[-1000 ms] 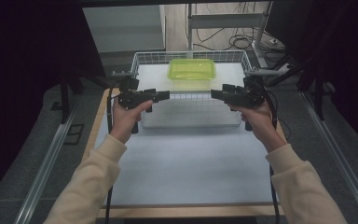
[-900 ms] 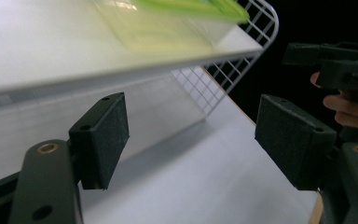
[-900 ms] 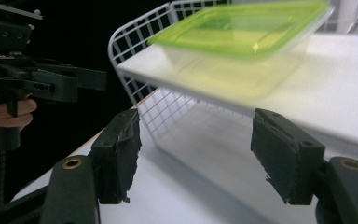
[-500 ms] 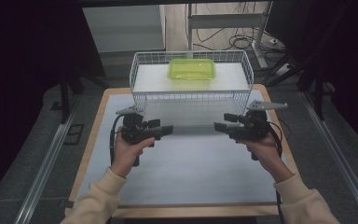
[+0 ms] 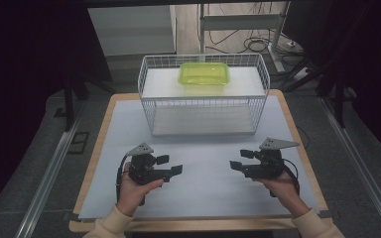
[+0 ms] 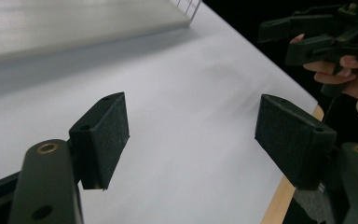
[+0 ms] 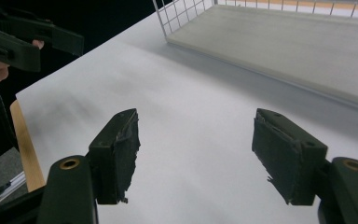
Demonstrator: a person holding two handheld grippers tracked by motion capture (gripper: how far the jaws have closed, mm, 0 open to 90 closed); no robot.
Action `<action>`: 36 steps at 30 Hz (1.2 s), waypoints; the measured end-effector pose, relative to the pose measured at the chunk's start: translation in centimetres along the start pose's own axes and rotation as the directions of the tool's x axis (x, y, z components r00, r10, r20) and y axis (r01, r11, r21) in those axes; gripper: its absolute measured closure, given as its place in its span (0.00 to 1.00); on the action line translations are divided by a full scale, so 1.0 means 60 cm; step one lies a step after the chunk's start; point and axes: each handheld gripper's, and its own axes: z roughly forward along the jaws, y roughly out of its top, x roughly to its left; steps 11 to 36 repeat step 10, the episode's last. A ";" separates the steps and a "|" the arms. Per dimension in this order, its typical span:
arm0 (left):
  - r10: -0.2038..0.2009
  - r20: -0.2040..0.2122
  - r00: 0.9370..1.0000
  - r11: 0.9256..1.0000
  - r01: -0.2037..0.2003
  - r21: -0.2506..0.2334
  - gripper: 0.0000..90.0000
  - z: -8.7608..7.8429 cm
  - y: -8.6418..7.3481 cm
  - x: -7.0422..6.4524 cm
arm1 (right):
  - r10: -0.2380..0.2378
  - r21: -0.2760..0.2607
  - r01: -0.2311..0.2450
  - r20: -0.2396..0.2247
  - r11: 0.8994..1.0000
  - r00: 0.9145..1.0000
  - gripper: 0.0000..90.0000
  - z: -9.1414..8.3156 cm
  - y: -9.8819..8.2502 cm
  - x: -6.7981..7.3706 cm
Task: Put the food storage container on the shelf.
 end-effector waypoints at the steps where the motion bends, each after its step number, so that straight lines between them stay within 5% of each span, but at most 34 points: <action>1: -0.007 0.000 1.000 1.000 0.007 -0.003 0.28 0.001 -0.002 0.002 | -0.006 -0.001 0.006 0.005 1.000 1.000 0.36 0.000 -0.004 0.000; 10: -0.012 -0.011 1.000 1.000 0.012 -0.017 0.28 -0.009 -0.010 0.006 | -0.047 -0.007 0.048 0.039 0.999 0.998 0.32 -0.003 -0.024 0.004; 36: -0.012 -0.011 1.000 1.000 0.012 -0.017 0.28 -0.009 -0.010 0.006 | -0.047 -0.007 0.048 0.039 0.999 0.998 0.32 -0.003 -0.024 0.004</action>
